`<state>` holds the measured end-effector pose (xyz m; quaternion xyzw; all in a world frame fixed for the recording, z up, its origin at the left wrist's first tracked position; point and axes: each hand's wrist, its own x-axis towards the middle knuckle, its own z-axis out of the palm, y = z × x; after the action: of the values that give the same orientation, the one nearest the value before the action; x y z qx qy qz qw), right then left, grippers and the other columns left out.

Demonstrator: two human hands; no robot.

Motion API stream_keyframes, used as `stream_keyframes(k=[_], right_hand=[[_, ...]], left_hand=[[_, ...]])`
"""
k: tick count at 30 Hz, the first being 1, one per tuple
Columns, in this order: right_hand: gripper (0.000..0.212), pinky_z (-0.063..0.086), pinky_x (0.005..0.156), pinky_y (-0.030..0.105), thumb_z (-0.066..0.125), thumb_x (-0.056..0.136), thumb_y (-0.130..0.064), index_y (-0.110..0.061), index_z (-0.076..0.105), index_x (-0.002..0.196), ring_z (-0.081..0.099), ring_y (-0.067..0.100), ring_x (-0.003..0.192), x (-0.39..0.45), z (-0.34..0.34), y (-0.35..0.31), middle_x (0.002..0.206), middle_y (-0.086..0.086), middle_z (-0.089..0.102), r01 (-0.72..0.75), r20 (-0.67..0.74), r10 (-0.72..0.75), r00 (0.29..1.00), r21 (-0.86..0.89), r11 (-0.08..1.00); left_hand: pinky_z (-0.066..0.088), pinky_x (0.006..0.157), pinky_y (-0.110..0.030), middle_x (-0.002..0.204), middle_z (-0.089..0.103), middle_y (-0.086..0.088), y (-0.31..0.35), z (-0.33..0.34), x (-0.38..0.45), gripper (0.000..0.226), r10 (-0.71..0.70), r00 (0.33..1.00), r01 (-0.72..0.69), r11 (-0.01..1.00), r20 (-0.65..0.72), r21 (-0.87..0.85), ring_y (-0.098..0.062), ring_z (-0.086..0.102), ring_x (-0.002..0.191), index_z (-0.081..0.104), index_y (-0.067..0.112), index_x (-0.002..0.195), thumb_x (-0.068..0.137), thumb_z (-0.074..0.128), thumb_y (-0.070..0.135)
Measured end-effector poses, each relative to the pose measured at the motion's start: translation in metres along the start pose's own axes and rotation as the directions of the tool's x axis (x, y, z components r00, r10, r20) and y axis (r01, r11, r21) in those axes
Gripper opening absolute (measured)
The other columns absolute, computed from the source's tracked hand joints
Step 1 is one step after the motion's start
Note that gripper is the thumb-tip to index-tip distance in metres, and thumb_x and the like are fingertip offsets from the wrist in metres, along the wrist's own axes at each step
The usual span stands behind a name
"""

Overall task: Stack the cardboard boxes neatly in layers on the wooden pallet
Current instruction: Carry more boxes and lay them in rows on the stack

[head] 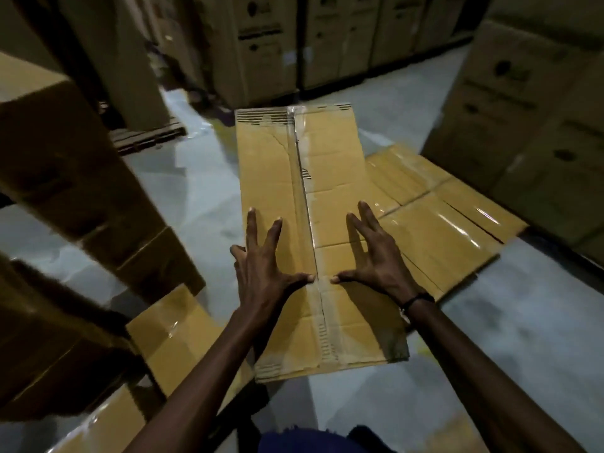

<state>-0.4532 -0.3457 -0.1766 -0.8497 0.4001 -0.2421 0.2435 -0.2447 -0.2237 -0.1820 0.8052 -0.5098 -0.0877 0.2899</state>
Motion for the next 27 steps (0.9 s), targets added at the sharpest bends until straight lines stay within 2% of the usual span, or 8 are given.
stream_keyframes(k=[5, 9, 12, 14, 19, 20, 23, 27], right_hand=[[0.14, 0.018, 0.121, 0.032, 0.083, 0.043, -0.077, -0.02, 0.031, 0.16, 0.006, 0.014, 0.157, -0.05, -0.052, 0.059, 0.172, -0.002, 0.004, -0.159, -0.125, 0.155, 0.98, -0.025, 0.987], [0.138, 0.012, 0.12, 0.022, 0.099, 0.048, -0.052, -0.018, 0.028, 0.161, 0.002, 0.01, 0.155, -0.092, -0.094, 0.106, 0.172, -0.001, 0.003, -0.264, -0.208, 0.254, 0.944, -0.02, 0.964], [0.14, 0.016, 0.121, 0.031, 0.1, 0.047, -0.053, -0.019, 0.027, 0.161, 0.005, 0.013, 0.155, -0.118, -0.127, 0.148, 0.172, -0.002, 0.003, -0.349, -0.265, 0.333, 0.905, -0.015, 0.937], [0.14, 0.017, 0.12, 0.032, 0.099, 0.047, -0.057, -0.022, 0.026, 0.162, 0.005, 0.01, 0.154, -0.135, -0.153, 0.182, 0.172, -0.006, 0.002, -0.395, -0.296, 0.38, 0.876, 0.01, 0.919], [0.136, 0.005, 0.11, 0.005, 0.098, 0.051, -0.053, -0.024, 0.025, 0.162, 0.004, 0.0, 0.15, -0.17, -0.224, 0.265, 0.171, -0.012, 0.001, -0.43, -0.329, 0.42, 0.846, 0.045, 0.902], [0.136, 0.005, 0.111, 0.006, 0.098, 0.052, -0.052, -0.024, 0.024, 0.162, 0.003, -0.001, 0.149, -0.176, -0.24, 0.281, 0.171, -0.012, 0.001, -0.441, -0.33, 0.433, 0.839, 0.052, 0.896], [0.136, 0.013, 0.115, 0.024, 0.099, 0.052, -0.052, -0.023, 0.023, 0.162, 0.004, 0.0, 0.149, -0.188, -0.278, 0.325, 0.171, -0.012, 0.0, -0.483, -0.331, 0.467, 0.82, 0.038, 0.875], [0.139, 0.016, 0.115, 0.028, 0.097, 0.049, -0.058, -0.022, 0.024, 0.162, 0.008, 0.001, 0.149, -0.194, -0.317, 0.376, 0.171, -0.012, -0.001, -0.518, -0.333, 0.492, 0.804, 0.013, 0.855]], left_hand=[[0.046, 0.097, -0.06, 0.169, -0.021, 0.01, 0.068, 0.052, 0.013, 0.134, 0.191, 0.97, -0.187, 0.982, 0.151, -0.038, -0.051, 0.028, 0.137, 0.028, 0.037, 0.16, 0.047, 0.088, 0.077], [0.04, 0.105, -0.069, 0.169, -0.023, 0.009, 0.126, 0.103, 0.018, 0.136, 0.299, 0.918, -0.289, 0.954, 0.261, -0.078, -0.055, 0.021, 0.144, 0.025, 0.036, 0.16, 0.046, 0.087, 0.079], [0.031, 0.112, -0.069, 0.168, -0.025, 0.008, 0.178, 0.144, 0.017, 0.135, 0.38, 0.872, -0.363, 0.925, 0.308, -0.114, -0.053, 0.016, 0.149, 0.023, 0.036, 0.161, 0.049, 0.086, 0.078], [0.029, 0.113, -0.069, 0.168, -0.026, 0.008, 0.217, 0.173, 0.017, 0.134, 0.412, 0.848, -0.396, 0.911, 0.332, -0.12, -0.054, 0.016, 0.148, 0.023, 0.037, 0.16, 0.05, 0.087, 0.077], [0.036, 0.107, -0.061, 0.169, -0.023, 0.004, 0.313, 0.239, 0.013, 0.134, 0.473, 0.803, -0.451, 0.88, 0.361, -0.151, -0.051, 0.022, 0.141, 0.023, 0.036, 0.16, 0.05, 0.086, 0.077], [0.037, 0.107, -0.061, 0.169, -0.022, 0.004, 0.333, 0.255, 0.013, 0.134, 0.486, 0.794, -0.459, 0.873, 0.366, -0.164, -0.051, 0.022, 0.142, 0.022, 0.036, 0.16, 0.05, 0.086, 0.078], [0.039, 0.105, -0.062, 0.17, -0.02, 0.002, 0.382, 0.291, 0.013, 0.135, 0.493, 0.781, -0.457, 0.87, 0.384, -0.186, -0.052, 0.024, 0.14, 0.023, 0.036, 0.16, 0.048, 0.083, 0.081], [0.04, 0.103, -0.06, 0.17, -0.018, 0.0, 0.434, 0.33, 0.018, 0.136, 0.496, 0.768, -0.462, 0.867, 0.405, -0.186, -0.052, 0.027, 0.138, 0.024, 0.035, 0.159, 0.045, 0.079, 0.086]])
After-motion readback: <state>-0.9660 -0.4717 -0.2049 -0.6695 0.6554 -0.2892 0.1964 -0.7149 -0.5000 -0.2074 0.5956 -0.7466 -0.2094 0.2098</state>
